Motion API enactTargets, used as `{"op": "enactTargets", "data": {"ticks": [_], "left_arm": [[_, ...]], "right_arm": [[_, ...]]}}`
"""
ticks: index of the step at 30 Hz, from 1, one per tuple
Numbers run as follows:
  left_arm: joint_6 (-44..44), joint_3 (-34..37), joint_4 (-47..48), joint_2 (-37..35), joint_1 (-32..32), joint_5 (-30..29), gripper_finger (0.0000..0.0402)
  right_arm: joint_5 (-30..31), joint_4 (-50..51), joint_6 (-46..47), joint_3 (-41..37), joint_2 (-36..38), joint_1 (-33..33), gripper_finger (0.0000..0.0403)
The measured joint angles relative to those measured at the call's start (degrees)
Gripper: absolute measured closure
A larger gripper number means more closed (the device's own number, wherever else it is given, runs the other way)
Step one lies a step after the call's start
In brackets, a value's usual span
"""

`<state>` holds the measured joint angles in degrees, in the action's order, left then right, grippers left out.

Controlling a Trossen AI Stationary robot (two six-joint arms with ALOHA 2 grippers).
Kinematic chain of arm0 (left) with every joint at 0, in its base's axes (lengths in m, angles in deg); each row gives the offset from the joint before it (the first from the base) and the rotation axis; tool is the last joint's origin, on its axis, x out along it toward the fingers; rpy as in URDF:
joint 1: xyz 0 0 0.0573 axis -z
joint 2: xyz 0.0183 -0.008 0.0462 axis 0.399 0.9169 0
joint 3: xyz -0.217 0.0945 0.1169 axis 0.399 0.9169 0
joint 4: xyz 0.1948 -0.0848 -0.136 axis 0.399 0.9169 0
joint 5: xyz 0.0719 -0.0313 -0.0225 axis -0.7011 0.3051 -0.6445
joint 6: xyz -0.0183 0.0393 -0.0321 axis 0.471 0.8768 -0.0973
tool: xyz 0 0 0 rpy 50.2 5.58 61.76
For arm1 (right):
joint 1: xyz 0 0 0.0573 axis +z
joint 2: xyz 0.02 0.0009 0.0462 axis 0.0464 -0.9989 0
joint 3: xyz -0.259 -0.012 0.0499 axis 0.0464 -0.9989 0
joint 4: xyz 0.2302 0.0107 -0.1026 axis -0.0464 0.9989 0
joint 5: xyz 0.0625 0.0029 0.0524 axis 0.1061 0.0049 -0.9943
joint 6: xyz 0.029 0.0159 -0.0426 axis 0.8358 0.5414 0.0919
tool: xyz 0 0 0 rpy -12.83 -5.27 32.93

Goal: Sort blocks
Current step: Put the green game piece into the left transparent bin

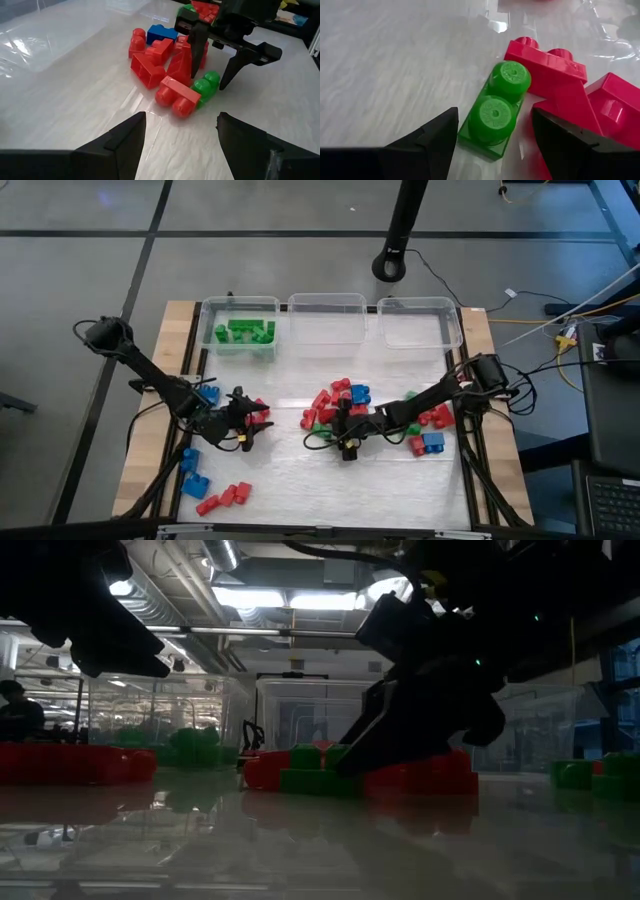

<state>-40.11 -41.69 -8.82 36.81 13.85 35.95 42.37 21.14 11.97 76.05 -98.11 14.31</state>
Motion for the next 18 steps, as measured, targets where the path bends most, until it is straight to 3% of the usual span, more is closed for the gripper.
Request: {"op": "enactTargets", "data": {"ticks": [18], "left_arm": [[0.13, 0.00, 0.15, 0.00, 0.00, -0.03, 0.0171]], "right_arm": [[0.52, 0.62, -1.06, 0.00, 0.00, 1.10, 0.0150]]}}
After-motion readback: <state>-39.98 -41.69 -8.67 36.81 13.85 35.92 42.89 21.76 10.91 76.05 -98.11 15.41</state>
